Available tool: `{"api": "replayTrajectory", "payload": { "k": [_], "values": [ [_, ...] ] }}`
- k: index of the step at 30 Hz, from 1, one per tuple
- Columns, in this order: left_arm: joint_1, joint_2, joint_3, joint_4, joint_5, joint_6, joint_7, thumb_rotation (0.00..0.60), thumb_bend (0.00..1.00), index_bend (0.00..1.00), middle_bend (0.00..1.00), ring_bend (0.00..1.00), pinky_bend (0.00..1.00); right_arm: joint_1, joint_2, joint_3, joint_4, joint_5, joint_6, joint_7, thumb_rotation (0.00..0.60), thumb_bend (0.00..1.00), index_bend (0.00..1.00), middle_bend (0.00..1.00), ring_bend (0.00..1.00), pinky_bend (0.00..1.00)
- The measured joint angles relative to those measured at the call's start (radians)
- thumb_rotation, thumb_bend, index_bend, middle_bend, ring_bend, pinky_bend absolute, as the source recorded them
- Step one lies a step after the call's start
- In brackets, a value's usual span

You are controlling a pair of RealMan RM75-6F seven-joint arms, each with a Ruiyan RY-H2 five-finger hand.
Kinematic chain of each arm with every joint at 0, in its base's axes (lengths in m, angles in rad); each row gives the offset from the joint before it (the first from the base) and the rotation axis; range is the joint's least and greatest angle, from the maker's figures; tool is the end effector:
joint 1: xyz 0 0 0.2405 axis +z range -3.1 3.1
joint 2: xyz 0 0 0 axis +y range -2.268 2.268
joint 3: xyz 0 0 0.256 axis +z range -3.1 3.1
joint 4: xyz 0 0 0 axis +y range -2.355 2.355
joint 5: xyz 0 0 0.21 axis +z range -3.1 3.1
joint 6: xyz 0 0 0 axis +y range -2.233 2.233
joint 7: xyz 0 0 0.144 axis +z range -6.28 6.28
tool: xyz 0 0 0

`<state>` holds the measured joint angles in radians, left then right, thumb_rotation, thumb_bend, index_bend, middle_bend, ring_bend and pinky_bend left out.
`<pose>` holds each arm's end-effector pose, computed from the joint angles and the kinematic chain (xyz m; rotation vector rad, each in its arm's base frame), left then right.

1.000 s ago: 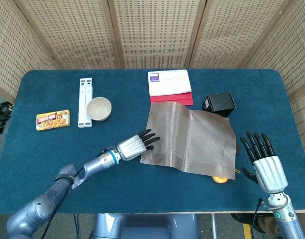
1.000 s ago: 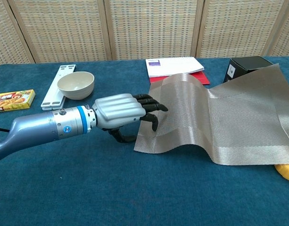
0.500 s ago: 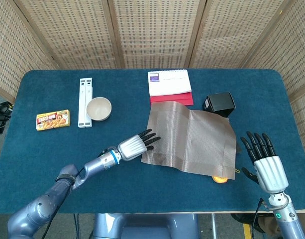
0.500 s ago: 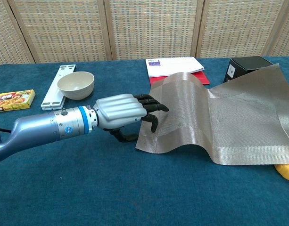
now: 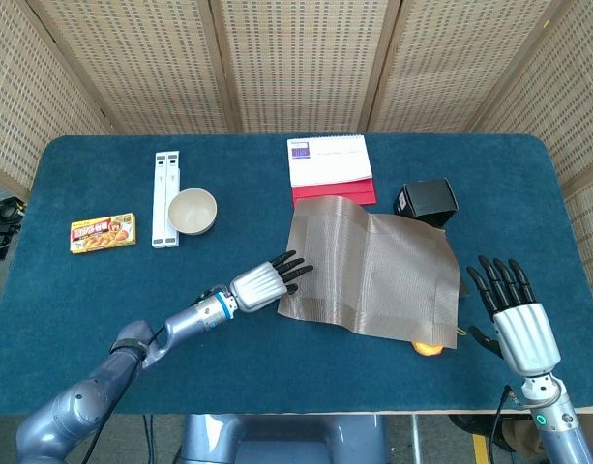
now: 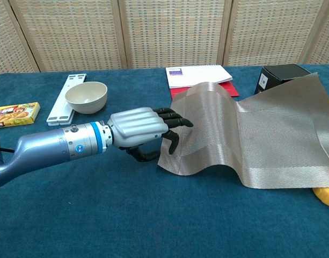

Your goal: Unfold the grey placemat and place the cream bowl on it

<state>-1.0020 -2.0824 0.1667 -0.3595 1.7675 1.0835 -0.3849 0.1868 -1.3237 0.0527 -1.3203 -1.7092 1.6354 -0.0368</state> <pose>-0.1144 0.3702 -0.1297 -2.4174 -0.3103 -1.0426 -0.2907 -0.2103 0.1248 1.5411 -0.5463 1.0886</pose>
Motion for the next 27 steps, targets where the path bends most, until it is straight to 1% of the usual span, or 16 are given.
{"api": "replayTrajectory", "payload": {
  "k": [11,19,27],
  "values": [
    [-0.004,-0.009,-0.015,-0.001,-0.013,-0.007,0.001,0.6,0.54,0.55,0.0,0.0,0.0,0.0,0.001,-0.001,-0.004,-0.005,0.001,0.003,0.6,0.0,0.0,0.0,0.0,0.0],
    [-0.007,-0.018,-0.021,0.002,-0.018,-0.009,0.008,0.6,0.54,0.69,0.0,0.0,0.0,0.0,0.002,0.0,-0.003,-0.006,0.003,0.007,0.6,0.0,0.0,0.0,0.0,0.0],
    [0.0,-0.02,-0.026,-0.004,-0.027,-0.015,0.004,0.6,0.54,0.73,0.0,0.0,0.0,-0.001,0.002,-0.001,-0.001,-0.008,0.006,0.01,0.6,0.0,0.0,0.0,0.0,0.0]
  ]
}}
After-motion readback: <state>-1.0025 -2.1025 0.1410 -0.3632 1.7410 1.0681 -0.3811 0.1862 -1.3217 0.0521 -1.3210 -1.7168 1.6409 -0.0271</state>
